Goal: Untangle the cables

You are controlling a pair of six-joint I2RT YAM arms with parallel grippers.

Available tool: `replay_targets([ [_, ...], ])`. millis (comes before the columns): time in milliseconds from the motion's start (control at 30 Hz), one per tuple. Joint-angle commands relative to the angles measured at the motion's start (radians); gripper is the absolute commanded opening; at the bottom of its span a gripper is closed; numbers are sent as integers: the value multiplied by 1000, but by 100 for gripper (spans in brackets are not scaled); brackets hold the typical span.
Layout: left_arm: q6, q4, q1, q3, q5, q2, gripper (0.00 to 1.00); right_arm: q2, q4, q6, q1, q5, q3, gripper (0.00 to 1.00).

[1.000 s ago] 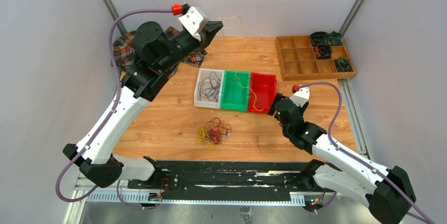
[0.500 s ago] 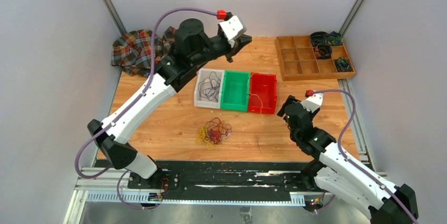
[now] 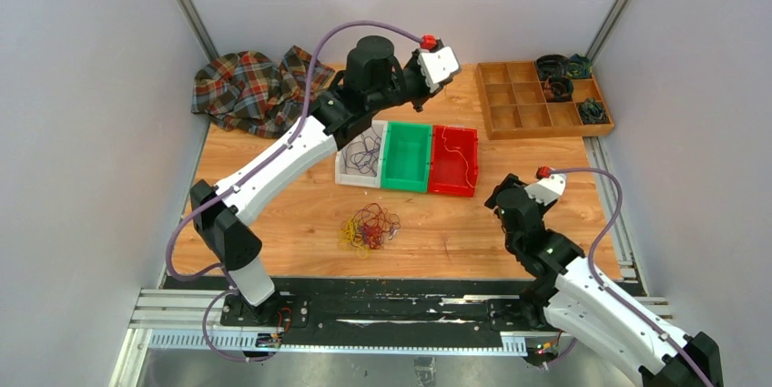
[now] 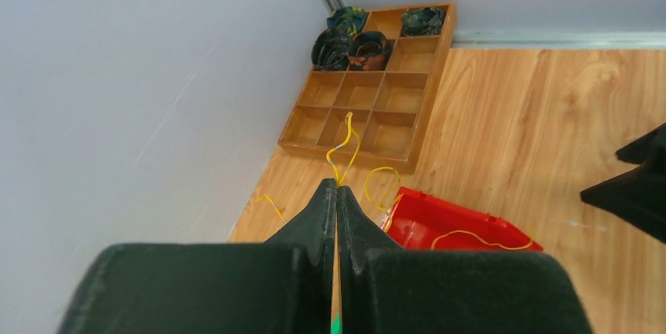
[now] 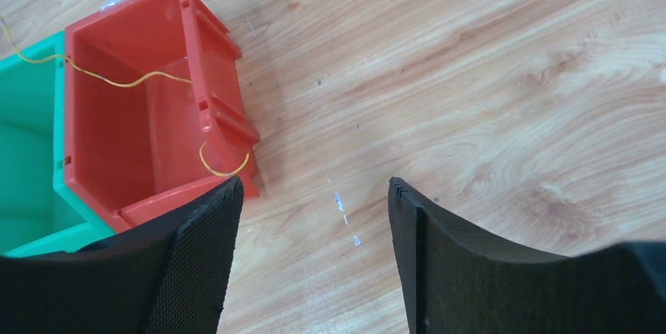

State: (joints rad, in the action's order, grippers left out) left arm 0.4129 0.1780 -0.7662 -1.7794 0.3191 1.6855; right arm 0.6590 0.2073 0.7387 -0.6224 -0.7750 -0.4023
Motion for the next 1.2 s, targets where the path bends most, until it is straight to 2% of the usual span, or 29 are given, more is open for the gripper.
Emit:
replay_targets([
  [0, 142, -13, -20, 18, -29, 28, 0, -47, 24, 76, 14, -18, 48, 67],
  [300, 154, 53, -69, 37, -28, 98, 0, -100, 24, 93, 15, -25, 74, 64],
  [733, 171, 222, -110, 49, -134, 247, 0, -76, 60, 23, 15, -52, -13, 64],
  [1167, 149, 175, -134, 71, -223, 372, 0, -81, 100, 11, 30, -45, -48, 65],
])
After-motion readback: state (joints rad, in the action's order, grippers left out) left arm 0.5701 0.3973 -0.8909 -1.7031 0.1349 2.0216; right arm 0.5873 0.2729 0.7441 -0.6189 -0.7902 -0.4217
